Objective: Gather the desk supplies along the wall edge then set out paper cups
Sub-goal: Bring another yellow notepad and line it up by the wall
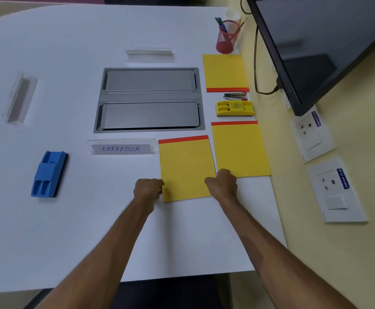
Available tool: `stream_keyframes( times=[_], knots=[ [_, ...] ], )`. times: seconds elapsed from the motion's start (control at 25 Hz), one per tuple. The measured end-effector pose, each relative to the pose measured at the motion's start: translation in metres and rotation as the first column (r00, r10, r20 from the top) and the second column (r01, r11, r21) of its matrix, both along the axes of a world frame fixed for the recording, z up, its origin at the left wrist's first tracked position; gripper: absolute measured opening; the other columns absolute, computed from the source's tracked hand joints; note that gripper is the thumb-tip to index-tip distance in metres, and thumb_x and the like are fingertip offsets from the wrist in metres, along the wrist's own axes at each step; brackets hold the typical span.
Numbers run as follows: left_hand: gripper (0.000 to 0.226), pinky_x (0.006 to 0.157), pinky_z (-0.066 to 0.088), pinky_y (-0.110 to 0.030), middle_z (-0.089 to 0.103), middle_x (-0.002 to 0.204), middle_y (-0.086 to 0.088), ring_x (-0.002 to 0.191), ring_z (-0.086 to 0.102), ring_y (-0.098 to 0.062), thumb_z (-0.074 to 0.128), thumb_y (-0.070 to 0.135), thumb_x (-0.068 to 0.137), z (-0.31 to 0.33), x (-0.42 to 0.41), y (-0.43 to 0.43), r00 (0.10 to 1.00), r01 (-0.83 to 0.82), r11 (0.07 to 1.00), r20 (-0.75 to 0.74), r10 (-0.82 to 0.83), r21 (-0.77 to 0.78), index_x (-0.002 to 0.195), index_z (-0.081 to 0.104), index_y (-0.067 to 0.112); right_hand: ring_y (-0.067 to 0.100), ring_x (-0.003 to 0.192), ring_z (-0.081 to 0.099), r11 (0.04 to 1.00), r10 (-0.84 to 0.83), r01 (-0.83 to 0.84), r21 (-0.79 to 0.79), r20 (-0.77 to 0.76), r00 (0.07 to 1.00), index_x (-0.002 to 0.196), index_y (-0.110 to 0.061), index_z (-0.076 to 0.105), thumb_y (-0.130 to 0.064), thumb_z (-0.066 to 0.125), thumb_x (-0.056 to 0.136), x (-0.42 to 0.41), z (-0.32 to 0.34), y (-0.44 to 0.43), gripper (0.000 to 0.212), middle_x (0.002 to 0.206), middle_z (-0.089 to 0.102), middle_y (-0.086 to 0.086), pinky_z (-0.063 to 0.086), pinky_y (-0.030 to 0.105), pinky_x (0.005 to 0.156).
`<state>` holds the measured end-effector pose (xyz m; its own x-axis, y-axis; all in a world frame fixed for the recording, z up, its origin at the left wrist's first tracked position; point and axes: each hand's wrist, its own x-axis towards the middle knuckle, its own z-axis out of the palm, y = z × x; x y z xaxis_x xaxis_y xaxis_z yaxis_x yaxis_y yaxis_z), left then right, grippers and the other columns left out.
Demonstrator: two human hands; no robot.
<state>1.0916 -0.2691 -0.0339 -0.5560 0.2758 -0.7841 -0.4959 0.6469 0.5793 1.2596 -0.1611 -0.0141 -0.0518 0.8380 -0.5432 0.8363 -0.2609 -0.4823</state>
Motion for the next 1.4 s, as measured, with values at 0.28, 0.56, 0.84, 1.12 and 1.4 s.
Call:
stream_keyframes(
  times=[0.28,0.56,0.84,1.12,1.4],
  knots=[
    [0.025,0.061,0.057,-0.029,0.074,0.09,-0.01,0.072,0.069,-0.024,0.063,-0.008,0.081,0.0,-0.003,-0.013,0.995,0.093,0.991,0.01,-0.095,0.093,0.097,0.073,0.008,0.022,0.068,0.051,0.96,-0.253,0.225,-0.166,-0.177,0.951,0.086,-0.014,0.058,-0.001,0.065,0.08,0.011,-0.014,0.002,0.016,0.074,0.056,-0.002,0.04,0.026,0.062],
    [0.02,0.072,0.056,-0.035,0.072,0.084,-0.011,0.081,0.067,-0.027,0.063,-0.009,0.086,0.022,0.011,-0.012,0.992,0.121,0.961,0.003,-0.126,0.247,0.1,0.068,0.005,0.019,0.08,0.064,0.953,-0.301,0.258,-0.155,-0.434,0.849,0.104,-0.022,0.066,0.0,0.065,0.086,0.045,0.002,-0.001,0.028,0.093,0.073,0.004,0.049,0.03,0.067],
    [0.022,0.074,0.059,-0.037,0.074,0.095,-0.016,0.086,0.069,-0.033,0.066,-0.009,0.081,0.015,0.061,0.084,0.993,0.116,0.964,0.006,-0.121,0.238,0.093,0.07,0.008,0.026,0.104,0.062,0.922,-0.09,0.125,0.367,-0.112,0.99,0.126,-0.009,0.063,-0.007,0.064,0.09,0.088,0.018,0.049,0.036,0.116,0.065,0.01,0.051,0.035,0.084],
    [0.02,0.074,0.061,-0.038,0.073,0.096,-0.014,0.079,0.07,-0.028,0.073,-0.006,0.079,-0.002,0.087,0.137,0.986,0.162,0.974,-0.052,-0.155,0.159,0.088,0.07,0.012,0.029,0.151,0.017,0.832,0.388,-0.425,0.357,0.174,0.905,0.153,-0.019,0.034,-0.028,0.054,0.1,0.102,-0.008,0.065,0.057,0.162,0.023,0.014,0.027,0.041,0.12],
    [0.02,0.076,0.055,-0.033,0.073,0.09,-0.008,0.08,0.067,-0.026,0.075,0.014,0.083,-0.001,0.096,0.141,0.742,0.55,0.834,-0.434,-0.512,-0.045,0.101,0.075,0.007,0.032,0.153,0.008,0.807,0.452,-0.53,0.261,0.303,0.839,0.156,-0.024,0.028,-0.04,0.045,0.102,0.108,-0.028,0.069,0.058,0.164,0.016,0.013,0.028,0.044,0.119]
  ],
)
